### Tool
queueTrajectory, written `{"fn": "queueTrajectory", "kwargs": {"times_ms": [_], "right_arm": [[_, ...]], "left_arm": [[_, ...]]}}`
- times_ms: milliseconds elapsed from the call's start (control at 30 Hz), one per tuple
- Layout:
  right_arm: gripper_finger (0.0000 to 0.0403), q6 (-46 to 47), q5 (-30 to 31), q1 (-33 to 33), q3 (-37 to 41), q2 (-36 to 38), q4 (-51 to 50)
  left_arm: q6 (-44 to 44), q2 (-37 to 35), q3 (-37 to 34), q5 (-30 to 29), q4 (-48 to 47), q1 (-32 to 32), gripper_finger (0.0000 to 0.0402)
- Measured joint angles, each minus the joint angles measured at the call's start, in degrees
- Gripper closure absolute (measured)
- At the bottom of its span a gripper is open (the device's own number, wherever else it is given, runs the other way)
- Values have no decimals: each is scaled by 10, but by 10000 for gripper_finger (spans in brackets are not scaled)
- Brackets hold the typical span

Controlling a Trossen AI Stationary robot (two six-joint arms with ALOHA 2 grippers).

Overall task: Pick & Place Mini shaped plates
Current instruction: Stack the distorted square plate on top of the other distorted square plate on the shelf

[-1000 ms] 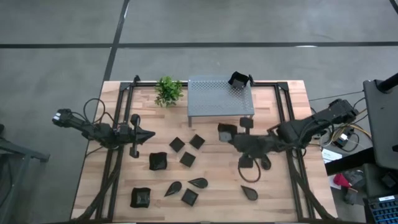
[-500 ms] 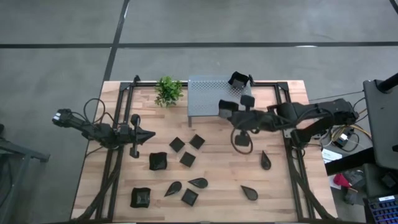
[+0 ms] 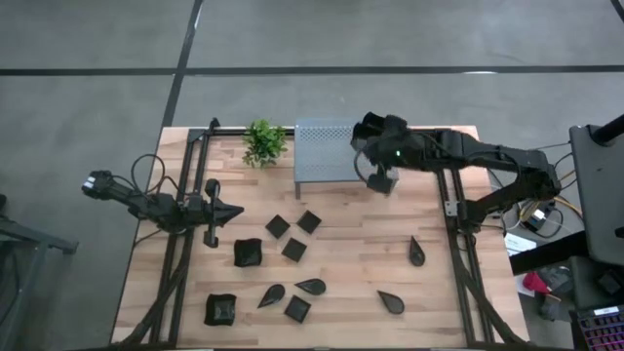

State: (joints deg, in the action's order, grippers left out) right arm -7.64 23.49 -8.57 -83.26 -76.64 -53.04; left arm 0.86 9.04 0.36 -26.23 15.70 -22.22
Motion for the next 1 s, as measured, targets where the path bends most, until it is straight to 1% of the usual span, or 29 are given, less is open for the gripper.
{"fn": "queueTrajectory", "kwargs": {"times_ms": [100, 233, 467, 667, 800, 1000], "right_arm": [[394, -19, -7, -31, 0, 0, 0], [394, -33, -55, -70, 0, 0, 0], [394, -64, -76, -107, 0, 0, -15], [394, -79, -81, -119, 1, -1, -30], [394, -89, -84, -130, 1, -5, -3], [394, -66, -70, -173, 2, -42, 16]], "left_arm": [[0, 0, 0, 0, 0, 0, 401], [0, 0, 0, 0, 1, 0, 401], [0, 0, 0, 0, 1, 0, 401], [0, 0, 0, 0, 1, 0, 401], [0, 0, 0, 0, 1, 0, 401], [0, 0, 0, 0, 0, 0, 401]]}}
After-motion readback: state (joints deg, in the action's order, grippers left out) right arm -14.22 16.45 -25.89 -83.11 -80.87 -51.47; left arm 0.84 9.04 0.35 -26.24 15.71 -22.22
